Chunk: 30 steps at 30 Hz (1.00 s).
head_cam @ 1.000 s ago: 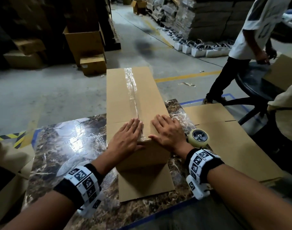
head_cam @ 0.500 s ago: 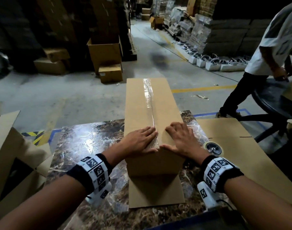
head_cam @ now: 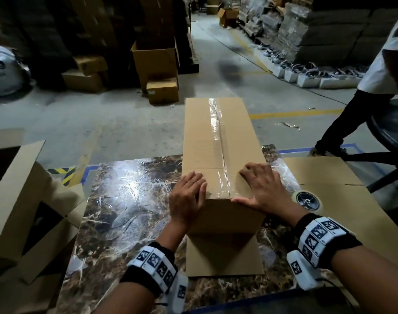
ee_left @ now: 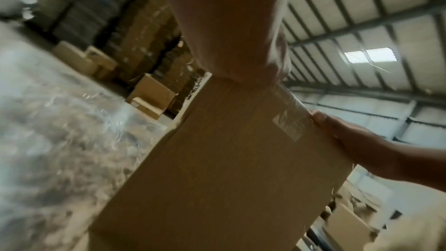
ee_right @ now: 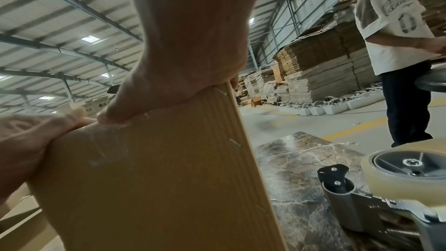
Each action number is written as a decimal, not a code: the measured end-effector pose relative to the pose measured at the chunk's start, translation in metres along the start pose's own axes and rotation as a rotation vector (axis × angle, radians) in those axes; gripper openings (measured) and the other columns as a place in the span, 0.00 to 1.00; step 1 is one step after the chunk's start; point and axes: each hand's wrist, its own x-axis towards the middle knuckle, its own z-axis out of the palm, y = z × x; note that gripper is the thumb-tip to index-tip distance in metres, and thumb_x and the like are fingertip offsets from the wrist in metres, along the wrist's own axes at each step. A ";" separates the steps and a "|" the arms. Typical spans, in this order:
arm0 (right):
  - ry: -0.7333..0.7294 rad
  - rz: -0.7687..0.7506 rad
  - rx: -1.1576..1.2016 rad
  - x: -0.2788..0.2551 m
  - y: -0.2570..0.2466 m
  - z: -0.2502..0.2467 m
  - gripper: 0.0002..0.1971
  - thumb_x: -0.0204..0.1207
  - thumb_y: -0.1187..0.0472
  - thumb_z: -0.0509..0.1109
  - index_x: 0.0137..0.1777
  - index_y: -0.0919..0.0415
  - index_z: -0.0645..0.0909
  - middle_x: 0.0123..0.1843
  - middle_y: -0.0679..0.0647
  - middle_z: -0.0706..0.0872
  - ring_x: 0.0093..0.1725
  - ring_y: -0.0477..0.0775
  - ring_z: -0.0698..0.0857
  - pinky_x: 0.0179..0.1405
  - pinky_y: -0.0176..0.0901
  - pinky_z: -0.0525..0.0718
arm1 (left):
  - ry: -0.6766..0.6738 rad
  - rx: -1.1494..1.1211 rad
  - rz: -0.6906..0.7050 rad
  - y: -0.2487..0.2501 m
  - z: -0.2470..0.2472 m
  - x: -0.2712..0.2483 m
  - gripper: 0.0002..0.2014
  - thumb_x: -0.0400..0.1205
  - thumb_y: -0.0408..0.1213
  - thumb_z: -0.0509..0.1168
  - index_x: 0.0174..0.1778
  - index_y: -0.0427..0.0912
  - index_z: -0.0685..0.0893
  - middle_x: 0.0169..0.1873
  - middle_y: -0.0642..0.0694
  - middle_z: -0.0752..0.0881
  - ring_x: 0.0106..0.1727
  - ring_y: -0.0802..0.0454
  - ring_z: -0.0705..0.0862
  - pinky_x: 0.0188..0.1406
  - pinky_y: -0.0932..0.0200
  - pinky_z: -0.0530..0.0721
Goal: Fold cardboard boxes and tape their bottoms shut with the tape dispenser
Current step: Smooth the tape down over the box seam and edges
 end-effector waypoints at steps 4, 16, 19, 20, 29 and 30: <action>-0.015 0.006 -0.008 0.001 0.000 0.000 0.52 0.63 0.13 0.43 0.73 0.51 0.70 0.74 0.55 0.70 0.71 0.61 0.68 0.65 0.67 0.75 | 0.194 -0.168 -0.412 0.016 0.008 -0.002 0.18 0.83 0.35 0.64 0.68 0.38 0.84 0.68 0.42 0.84 0.69 0.48 0.82 0.68 0.53 0.80; -0.022 0.017 -0.001 0.001 -0.004 -0.005 0.51 0.61 0.12 0.45 0.72 0.49 0.69 0.74 0.53 0.70 0.71 0.60 0.68 0.66 0.66 0.75 | 0.296 -0.569 -1.012 0.033 0.003 -0.001 0.23 0.84 0.38 0.66 0.76 0.46 0.77 0.68 0.48 0.83 0.67 0.51 0.82 0.61 0.59 0.80; -0.026 0.012 -0.013 0.000 -0.004 -0.008 0.52 0.62 0.13 0.38 0.71 0.50 0.72 0.72 0.54 0.72 0.69 0.60 0.69 0.63 0.64 0.74 | 0.036 -0.899 -1.052 0.015 -0.005 -0.007 0.25 0.85 0.55 0.61 0.76 0.49 0.77 0.65 0.45 0.86 0.62 0.47 0.87 0.58 0.53 0.84; -0.033 0.007 -0.017 0.000 -0.004 -0.009 0.52 0.62 0.13 0.37 0.71 0.50 0.72 0.72 0.55 0.72 0.69 0.61 0.69 0.62 0.64 0.73 | -0.034 -1.016 -1.066 0.013 -0.011 -0.008 0.26 0.86 0.60 0.56 0.73 0.49 0.80 0.63 0.43 0.87 0.62 0.46 0.87 0.58 0.53 0.84; -0.082 0.001 0.053 -0.003 -0.003 -0.012 0.57 0.60 0.12 0.30 0.75 0.50 0.69 0.78 0.55 0.67 0.75 0.62 0.63 0.69 0.68 0.68 | 0.399 -0.510 -1.132 0.022 -0.012 -0.017 0.19 0.86 0.56 0.57 0.57 0.44 0.83 0.53 0.42 0.87 0.57 0.44 0.84 0.55 0.52 0.80; -0.078 -0.002 0.053 -0.003 -0.001 -0.011 0.57 0.59 0.12 0.30 0.75 0.49 0.68 0.78 0.54 0.67 0.75 0.61 0.63 0.69 0.68 0.68 | 0.545 -0.342 -1.121 0.029 -0.010 -0.019 0.12 0.86 0.48 0.62 0.49 0.43 0.82 0.45 0.43 0.86 0.50 0.41 0.84 0.46 0.54 0.77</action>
